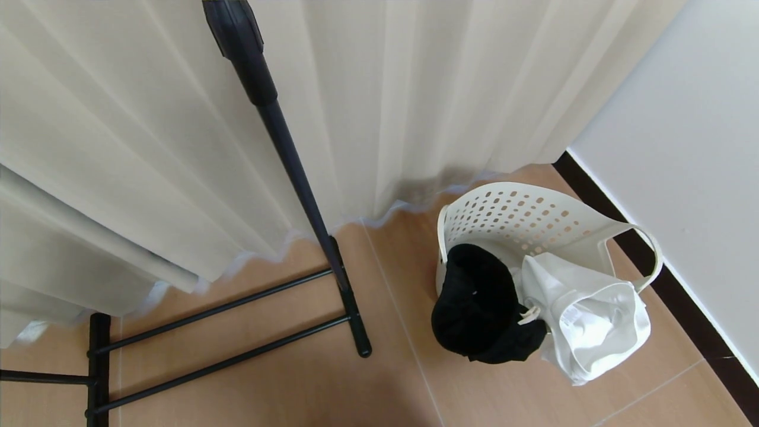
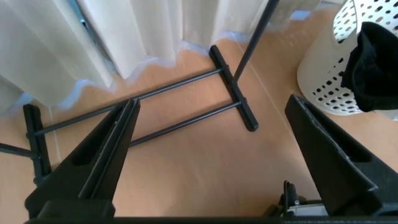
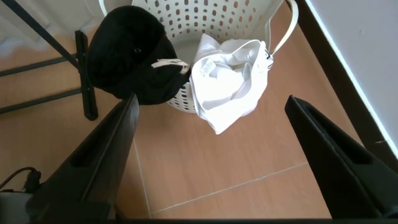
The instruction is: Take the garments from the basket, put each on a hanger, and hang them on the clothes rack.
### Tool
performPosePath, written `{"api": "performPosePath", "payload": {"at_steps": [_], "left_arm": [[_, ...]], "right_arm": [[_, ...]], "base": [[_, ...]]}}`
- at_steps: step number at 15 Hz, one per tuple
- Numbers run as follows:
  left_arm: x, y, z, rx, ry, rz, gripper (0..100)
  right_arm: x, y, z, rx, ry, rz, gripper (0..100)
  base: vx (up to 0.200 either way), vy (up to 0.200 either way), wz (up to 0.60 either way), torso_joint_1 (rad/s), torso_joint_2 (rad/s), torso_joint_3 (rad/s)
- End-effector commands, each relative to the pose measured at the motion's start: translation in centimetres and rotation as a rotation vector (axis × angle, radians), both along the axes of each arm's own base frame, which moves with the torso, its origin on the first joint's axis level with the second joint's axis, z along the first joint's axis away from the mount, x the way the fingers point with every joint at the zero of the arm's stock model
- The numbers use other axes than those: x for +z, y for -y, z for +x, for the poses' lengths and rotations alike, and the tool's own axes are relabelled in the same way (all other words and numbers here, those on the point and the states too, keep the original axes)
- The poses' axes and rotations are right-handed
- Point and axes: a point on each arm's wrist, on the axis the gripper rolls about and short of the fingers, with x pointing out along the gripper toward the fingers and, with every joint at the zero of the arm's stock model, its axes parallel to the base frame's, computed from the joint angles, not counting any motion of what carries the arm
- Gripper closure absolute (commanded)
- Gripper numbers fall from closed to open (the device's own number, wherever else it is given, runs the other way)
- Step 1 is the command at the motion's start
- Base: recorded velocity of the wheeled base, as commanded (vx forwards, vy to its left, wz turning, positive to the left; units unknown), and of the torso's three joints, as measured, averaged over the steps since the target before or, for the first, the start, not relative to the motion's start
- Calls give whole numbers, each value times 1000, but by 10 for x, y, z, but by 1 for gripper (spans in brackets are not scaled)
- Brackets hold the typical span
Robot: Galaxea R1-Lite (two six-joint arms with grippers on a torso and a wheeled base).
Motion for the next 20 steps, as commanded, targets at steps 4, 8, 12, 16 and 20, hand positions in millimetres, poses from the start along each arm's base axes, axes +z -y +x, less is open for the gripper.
{"api": "performPosePath", "payload": {"at_steps": [4,8,12,16,20], "left_arm": [[0,0,0,2,-2,0,0],[0,0,0,1,-2,2,0],[0,0,0,2,-2,3,0],[0,0,0,4,-1,5,0],[0,0,0,4,-1,5,0]], "right_arm": [[0,0,0,7,-4,-27,0],[3,0,9,39,-112,-27,0],[37,-4,56,138,-301,-35,0],[86,-22,146,245,-429,-193,0],[107,-35,204,319,-518,-359,0]], "base": [[0,0,0,2,0,-38],[0,0,0,4,4,-83],[0,0,0,0,1,-49],[0,0,0,0,0,0],[0,0,0,0,0,0]]}}
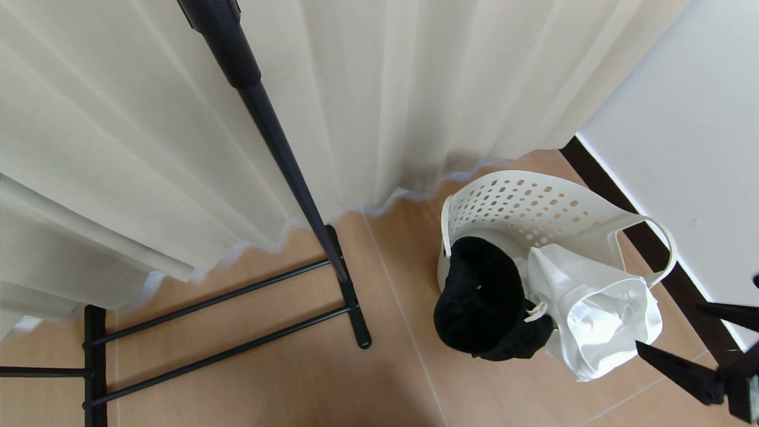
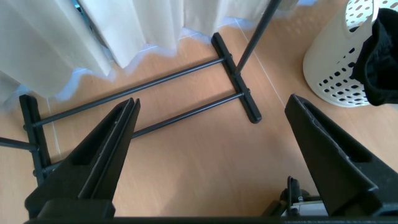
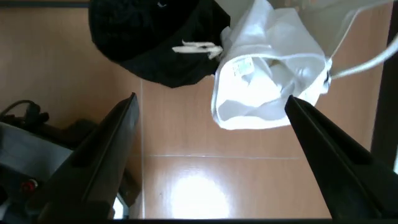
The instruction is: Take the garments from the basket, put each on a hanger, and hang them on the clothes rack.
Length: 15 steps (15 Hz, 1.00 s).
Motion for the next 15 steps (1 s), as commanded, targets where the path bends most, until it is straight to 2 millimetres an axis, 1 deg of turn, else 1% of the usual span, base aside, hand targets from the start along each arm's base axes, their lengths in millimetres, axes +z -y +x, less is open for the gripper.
{"api": "performPosePath", "payload": {"at_steps": [1,2,4,6,7,8,9,10,12,13,15], "left_arm": [[0,0,0,0,-1,-1,0],[0,0,0,2,-1,-1,0],[0,0,0,3,-1,-2,0],[0,0,0,2,-1,-1,0],[0,0,0,2,-1,-1,0],[0,0,0,2,-1,-1,0],[0,0,0,2,-1,-1,0],[0,0,0,2,-1,-1,0],[0,0,0,2,-1,-1,0],[0,0,0,2,-1,-1,0],[0,0,0,2,-1,-1,0]], "right_arm": [[13,-30,99,108,-141,-113,0],[15,-37,121,111,-141,-127,0],[8,-52,164,117,-152,-182,0],[-2,-60,189,138,-158,-235,0],[-9,-70,209,164,-151,-304,0],[-11,-74,221,168,-141,-338,0],[-13,-77,226,175,-138,-352,0],[-16,-86,241,199,-116,-411,0],[-18,-96,248,232,-97,-468,0],[-24,-107,253,260,-94,-501,0],[-32,-117,257,249,-103,-538,0]], "base": [[0,0,0,0,0,0],[0,0,0,0,0,0],[0,0,0,0,0,0],[0,0,0,0,0,0],[0,0,0,0,0,0],[0,0,0,0,0,0],[0,0,0,0,0,0],[0,0,0,0,0,0],[0,0,0,0,0,0],[0,0,0,0,0,0],[0,0,0,0,0,0]]}}
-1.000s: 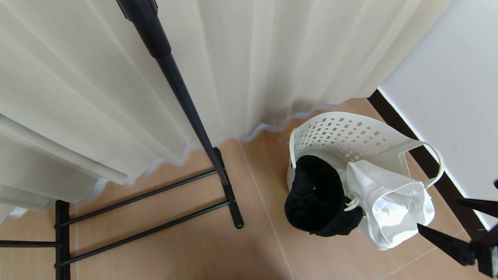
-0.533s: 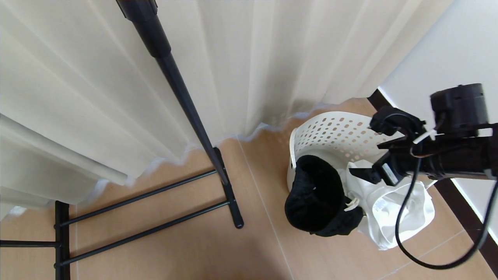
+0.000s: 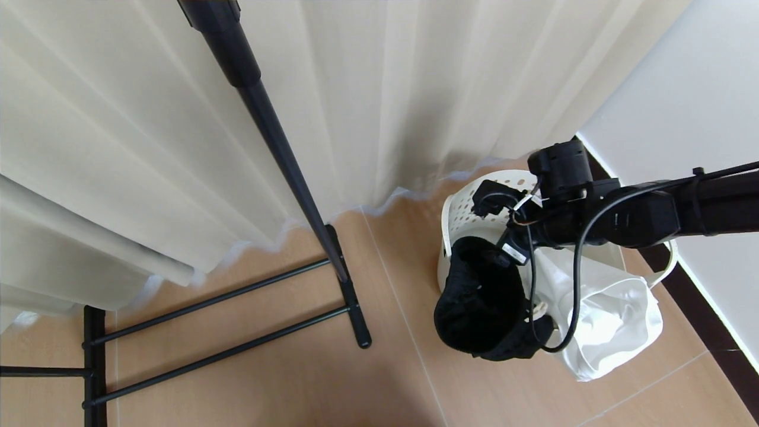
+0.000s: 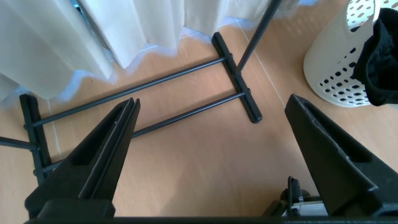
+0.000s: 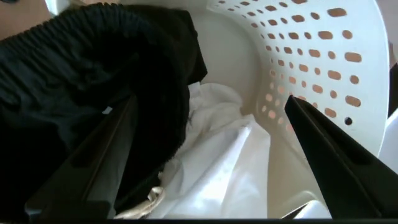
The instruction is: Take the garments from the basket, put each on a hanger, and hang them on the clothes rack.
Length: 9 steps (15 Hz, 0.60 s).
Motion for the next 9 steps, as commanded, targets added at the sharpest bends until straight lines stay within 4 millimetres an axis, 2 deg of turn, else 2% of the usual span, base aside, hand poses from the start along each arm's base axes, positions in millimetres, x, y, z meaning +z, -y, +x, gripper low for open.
{"api": "performPosePath", "payload": {"at_steps": [1,4,7,8,9], "left_arm": [[0,0,0,-1,-1,0,0],[0,0,0,-1,-1,0,0],[0,0,0,-1,-1,0,0],[0,0,0,-1,-1,0,0],[0,0,0,-1,-1,0,0]], "right_arm": [[-25,-15,15,7,-39,-33,0],[-40,-23,37,-12,-31,-44,0],[-43,-26,49,-22,-13,-41,0],[-42,-26,50,-22,-8,-39,100],[-42,-26,50,-24,-7,-36,100]], "base": [[0,0,0,0,0,0],[0,0,0,0,0,0],[0,0,0,0,0,0],[0,0,0,0,0,0],[0,0,0,0,0,0]]}}
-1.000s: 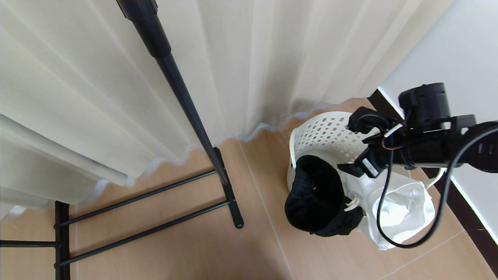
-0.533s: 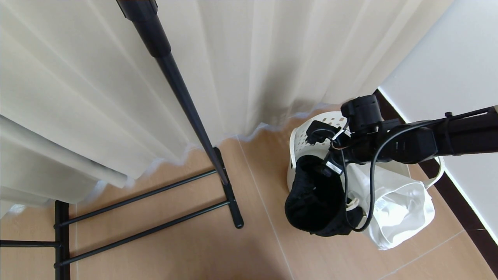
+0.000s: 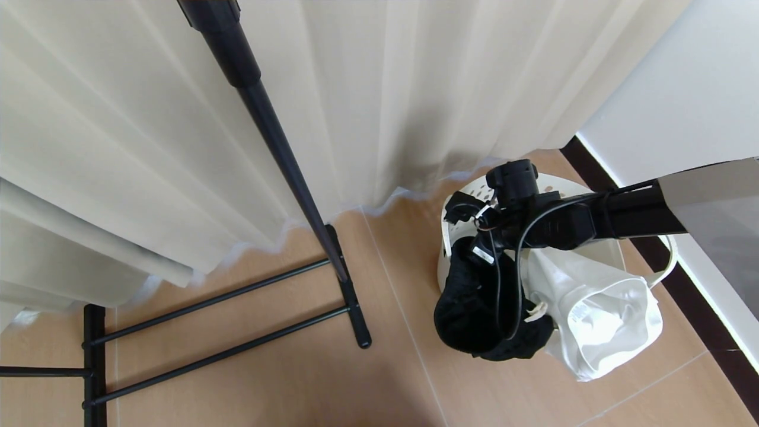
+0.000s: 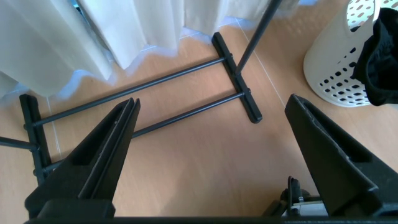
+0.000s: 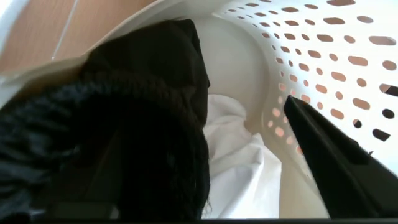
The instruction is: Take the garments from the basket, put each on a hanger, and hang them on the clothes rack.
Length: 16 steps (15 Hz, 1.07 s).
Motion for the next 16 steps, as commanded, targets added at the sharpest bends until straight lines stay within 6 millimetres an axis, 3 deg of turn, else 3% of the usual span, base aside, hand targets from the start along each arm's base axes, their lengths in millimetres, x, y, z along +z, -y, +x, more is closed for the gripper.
{"api": "performPosePath", "payload": {"at_steps": [1,3,5,8,11,16], "left_arm": [[0,0,0,-1,-1,0,0],[0,0,0,-1,-1,0,0],[0,0,0,-1,-1,0,0],[0,0,0,-1,-1,0,0],[0,0,0,-1,-1,0,0],[0,0,0,-1,-1,0,0]], "right_arm": [[-5,-1,2,-2,-8,0,100],[-4,1,1,-6,-12,5,100],[10,7,-11,-67,-4,83,100],[50,12,-55,-154,30,259,100],[102,27,-145,-161,95,432,100],[129,56,-269,-27,169,629,100]], "base": [[0,0,0,0,0,0],[0,0,0,0,0,0],[0,0,0,0,0,0],[0,0,0,0,0,0],[0,0,0,0,0,0],[0,0,0,0,0,0]]}}
